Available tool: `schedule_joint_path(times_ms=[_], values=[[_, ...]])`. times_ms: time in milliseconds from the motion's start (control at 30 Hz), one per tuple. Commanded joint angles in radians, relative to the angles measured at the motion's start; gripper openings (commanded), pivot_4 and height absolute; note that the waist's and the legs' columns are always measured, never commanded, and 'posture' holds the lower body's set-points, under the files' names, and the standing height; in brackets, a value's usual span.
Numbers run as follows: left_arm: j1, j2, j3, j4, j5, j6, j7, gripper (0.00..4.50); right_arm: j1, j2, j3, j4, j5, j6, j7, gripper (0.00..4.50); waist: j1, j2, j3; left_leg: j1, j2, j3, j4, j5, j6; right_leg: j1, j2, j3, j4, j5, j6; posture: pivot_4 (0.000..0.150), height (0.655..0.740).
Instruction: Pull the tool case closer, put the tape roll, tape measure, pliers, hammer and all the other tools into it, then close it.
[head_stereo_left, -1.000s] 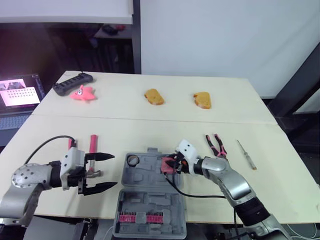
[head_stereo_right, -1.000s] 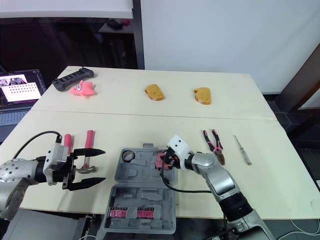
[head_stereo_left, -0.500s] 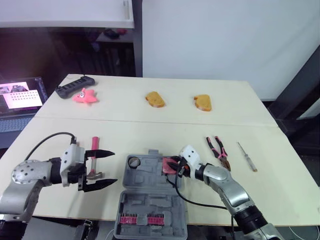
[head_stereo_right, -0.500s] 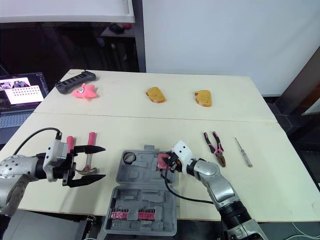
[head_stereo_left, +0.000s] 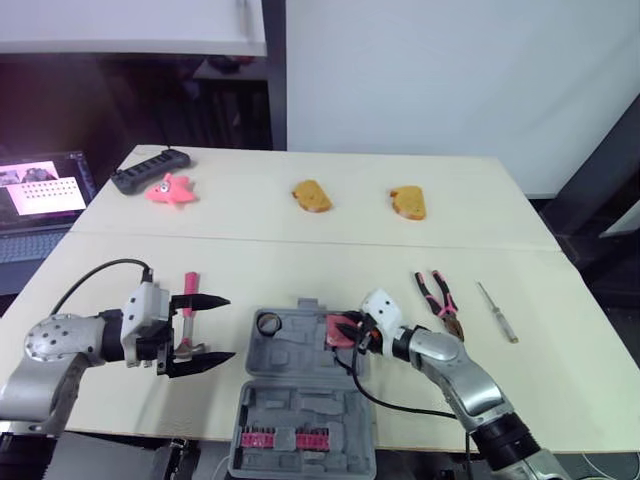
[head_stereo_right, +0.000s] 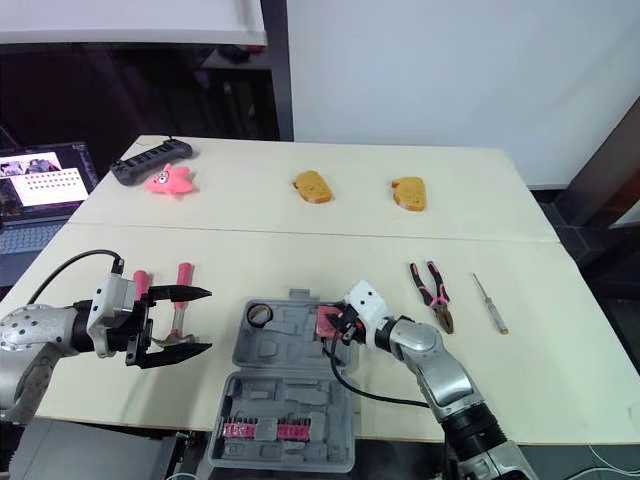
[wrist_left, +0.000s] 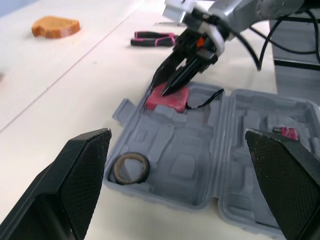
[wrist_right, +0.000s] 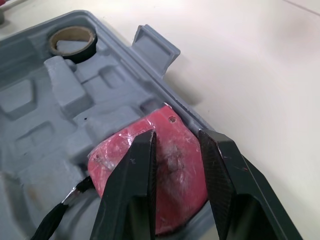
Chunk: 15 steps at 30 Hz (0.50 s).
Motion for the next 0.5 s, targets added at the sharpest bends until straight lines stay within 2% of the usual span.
schedule_joint_path(times_ms=[33, 167, 300, 433, 500], values=[[-0.007, 0.005, 0.012, -0.007, -0.004, -0.005, 0.002, 4.5, -0.001, -0.056, -0.069, -0.143, 0.073, 0.13, 0.043, 1.4, 0.0, 0.006, 0.004, -0.008, 0.0, 0.0, 0.0, 0.0, 0.0, -0.007, 0.0, 0.0, 0.001, 0.001, 0.0, 0.15, 0.74], [0.001, 0.018, 0.037, 0.003, -0.013, 0.016, 0.014, 4.5, -0.032, -0.153, -0.164, -0.325, 0.183, 0.221, 0.12, 1.4, -0.005, 0.015, 0.015, -0.029, 0.0, -0.001, 0.002, 0.001, 0.0, -0.031, 0.001, 0.0, 0.006, 0.007, 0.008, 0.15, 0.74], [0.038, 0.045, 0.085, 0.007, -0.036, 0.064, 0.019, 4.5, -0.011, -0.291, -0.274, -0.406, 0.257, 0.234, 0.22, 1.4, -0.008, 0.017, 0.025, -0.029, 0.0, -0.001, 0.0, -0.001, 0.003, -0.032, 0.002, 0.0, 0.006, 0.006, 0.007, 0.15, 0.74], [0.102, 0.074, 0.192, 0.072, -0.026, 0.055, 0.035, 4.5, 0.102, -0.446, -0.427, -0.351, 0.267, 0.144, 0.339, 1.4, -0.003, 0.014, 0.031, -0.03, 0.0, 0.0, 0.0, -0.003, 0.006, -0.031, 0.001, -0.001, 0.002, 0.006, 0.007, 0.15, 0.74], [0.138, 0.111, 0.266, 0.16, -0.005, 0.042, 0.041, 4.5, 0.191, -0.498, -0.517, -0.291, 0.259, 0.107, 0.376, 1.94, -0.002, 0.011, 0.034, -0.031, 0.0, 0.0, 0.001, -0.003, 0.006, -0.031, 0.0, -0.001, 0.002, 0.006, 0.007, 0.15, 0.74]])
